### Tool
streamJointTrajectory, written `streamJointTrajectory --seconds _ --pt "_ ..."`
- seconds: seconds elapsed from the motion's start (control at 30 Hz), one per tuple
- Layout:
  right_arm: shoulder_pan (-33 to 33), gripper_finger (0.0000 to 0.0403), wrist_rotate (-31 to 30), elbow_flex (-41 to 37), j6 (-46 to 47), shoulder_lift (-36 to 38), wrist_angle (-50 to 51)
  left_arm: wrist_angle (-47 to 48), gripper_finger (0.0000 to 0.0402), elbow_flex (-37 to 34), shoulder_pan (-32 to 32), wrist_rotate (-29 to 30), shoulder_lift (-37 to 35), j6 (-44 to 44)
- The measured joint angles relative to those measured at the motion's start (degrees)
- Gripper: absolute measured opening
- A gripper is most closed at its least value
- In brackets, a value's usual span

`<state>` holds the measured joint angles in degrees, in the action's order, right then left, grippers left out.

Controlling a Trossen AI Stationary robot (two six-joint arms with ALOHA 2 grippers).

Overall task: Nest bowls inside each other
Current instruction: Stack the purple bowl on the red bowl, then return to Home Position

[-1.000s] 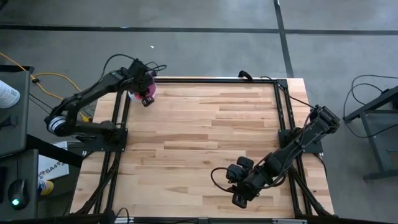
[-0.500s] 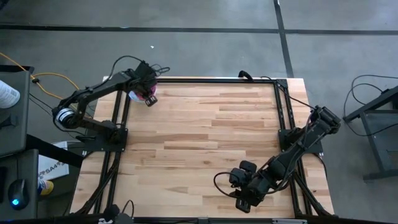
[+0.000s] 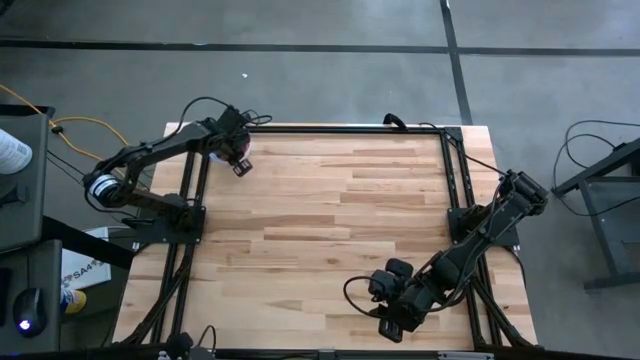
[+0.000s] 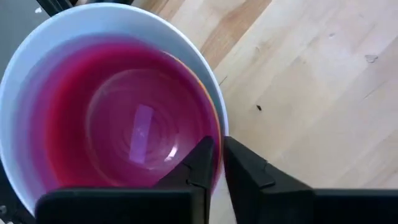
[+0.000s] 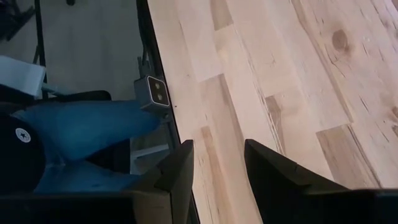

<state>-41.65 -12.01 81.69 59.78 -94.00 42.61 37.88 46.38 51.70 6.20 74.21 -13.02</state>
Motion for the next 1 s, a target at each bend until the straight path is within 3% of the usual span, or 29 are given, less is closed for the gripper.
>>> streamJointTrajectory --seconds 0.5,0.63,0.73,0.87,1.0 --pt "0.2 0.0136 0.1 0.0 0.0 0.0 0.0 3.5 0.0054 0.5 -0.1 -0.4 -6.8 1.2" --pt "0.3 0.0136 0.0 0.0 -0.1 0.0 0.0 4.9 0.0054 0.5 -1.6 -4.4 -9.3 3.1" --pt "1.0 0.0136 0.0 0.0 -1.3 0.0 0.0 6.1 0.0054 0.6 -6.6 -6.7 -12.1 4.6" --pt "3.0 0.0136 -0.1 0.0 -2.9 0.0 0.0 5.5 0.0054 0.6 -18.3 -6.6 -15.5 7.8" --pt "5.1 0.0136 -0.1 0.0 -4.3 -0.1 1.4 5.1 0.0054 0.6 -30.8 -2.9 -17.6 10.8"
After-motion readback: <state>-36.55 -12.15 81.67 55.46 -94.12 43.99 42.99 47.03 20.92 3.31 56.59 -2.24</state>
